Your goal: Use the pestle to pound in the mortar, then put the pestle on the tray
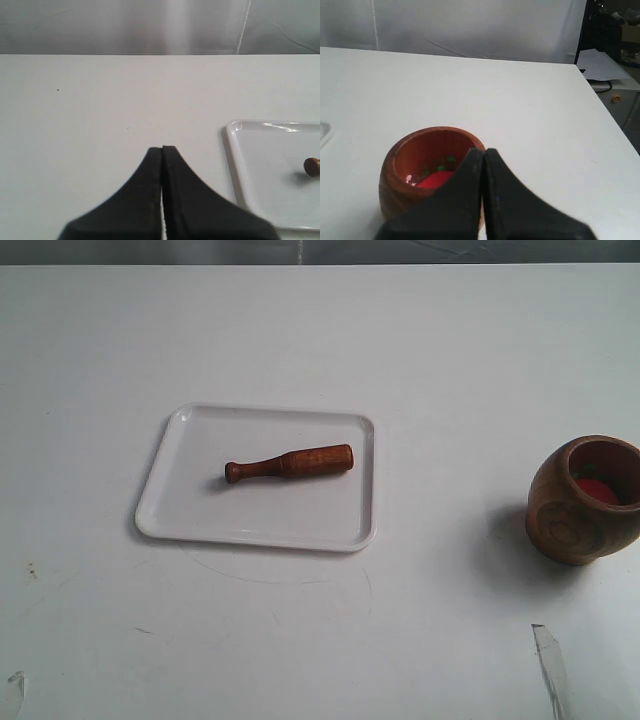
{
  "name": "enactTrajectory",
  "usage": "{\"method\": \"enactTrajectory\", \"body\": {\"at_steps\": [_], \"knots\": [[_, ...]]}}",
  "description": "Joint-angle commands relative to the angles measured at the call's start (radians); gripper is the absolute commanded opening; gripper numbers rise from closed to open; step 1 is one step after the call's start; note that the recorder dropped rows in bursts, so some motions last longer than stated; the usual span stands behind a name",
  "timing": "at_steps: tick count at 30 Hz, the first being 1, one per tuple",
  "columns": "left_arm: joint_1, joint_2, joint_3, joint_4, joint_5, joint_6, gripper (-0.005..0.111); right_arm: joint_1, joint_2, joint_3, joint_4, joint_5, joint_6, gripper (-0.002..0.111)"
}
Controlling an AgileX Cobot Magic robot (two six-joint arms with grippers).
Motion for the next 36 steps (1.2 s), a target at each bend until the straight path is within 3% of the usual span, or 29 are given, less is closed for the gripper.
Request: {"method": "enactTrajectory", "body": {"at_steps": [1,36], "knots": [[-0.008,-0.001,0.001,-0.007,-0.003,-0.008,0.0,0.001,-0.006,0.004,-0.011,0.01,0.001,0.0],[-0.008,-0.001,0.001,-0.007,-0.003,-0.008,0.0,-0.029,-0.006,0.004,0.002,0.006,0.012,0.0]]}}
